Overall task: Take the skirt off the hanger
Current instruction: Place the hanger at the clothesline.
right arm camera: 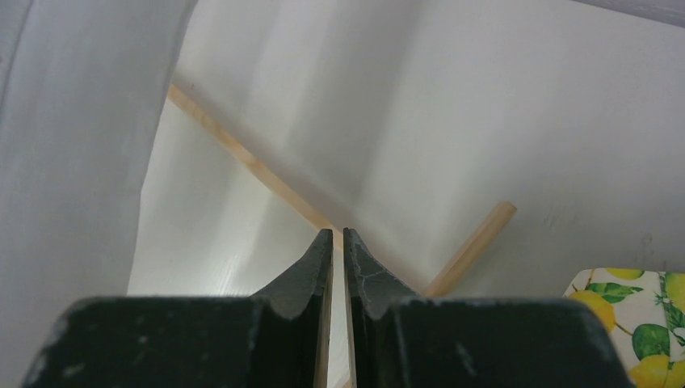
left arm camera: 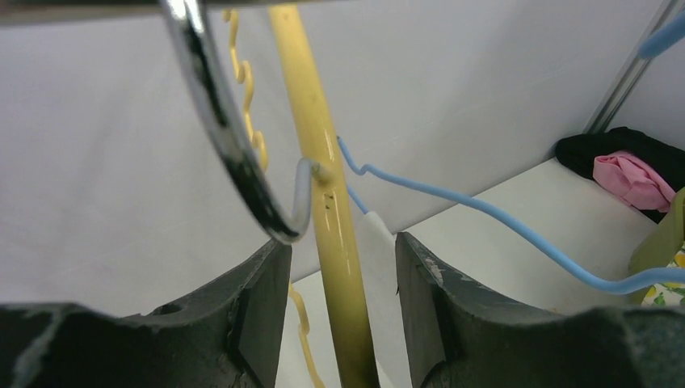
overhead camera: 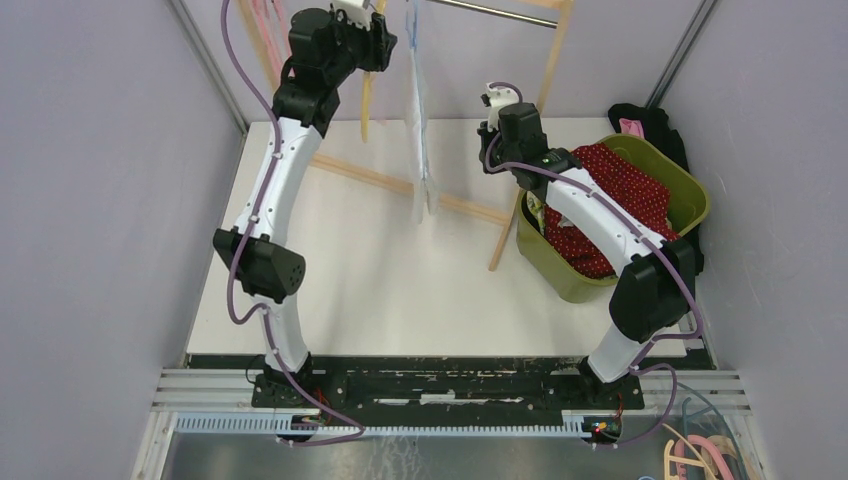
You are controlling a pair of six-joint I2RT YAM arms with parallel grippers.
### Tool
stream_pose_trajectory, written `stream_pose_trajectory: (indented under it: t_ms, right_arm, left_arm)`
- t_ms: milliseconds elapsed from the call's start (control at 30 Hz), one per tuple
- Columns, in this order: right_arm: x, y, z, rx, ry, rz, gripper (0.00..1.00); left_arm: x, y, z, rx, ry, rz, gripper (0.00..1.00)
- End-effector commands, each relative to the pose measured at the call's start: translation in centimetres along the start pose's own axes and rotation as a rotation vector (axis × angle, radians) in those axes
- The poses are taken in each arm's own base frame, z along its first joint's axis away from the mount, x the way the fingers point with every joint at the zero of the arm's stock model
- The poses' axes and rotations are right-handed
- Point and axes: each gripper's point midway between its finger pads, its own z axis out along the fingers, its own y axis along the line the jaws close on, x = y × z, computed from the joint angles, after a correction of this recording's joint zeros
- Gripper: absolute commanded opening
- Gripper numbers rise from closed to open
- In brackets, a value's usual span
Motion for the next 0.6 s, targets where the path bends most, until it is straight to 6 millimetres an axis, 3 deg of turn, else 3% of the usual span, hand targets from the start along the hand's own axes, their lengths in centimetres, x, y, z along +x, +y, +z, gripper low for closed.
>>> stream_pose_trajectory:
  t_ms: [0,167,567]
  right_arm:
    - [-2.0,0.3,-0.6,-0.018,-0.073,0.027,0.14]
    - [-1.7,0.4,-0.6,-0.022,-0.068,0.034,0.14]
    - [-1.8,0.2,-0.9,-0.015,-0.073,0.026,0.14]
  left_arm:
    - [-6.0,-0.1,-3.4,-0.011,-0.114,0.029,0.57]
    - [-7.7,-0.1,-5.7,-0.023,-0.13,0.047,0.58]
    - [-9.2,-0.5,-10.7,-0.046,-0.131,0.073,0.61]
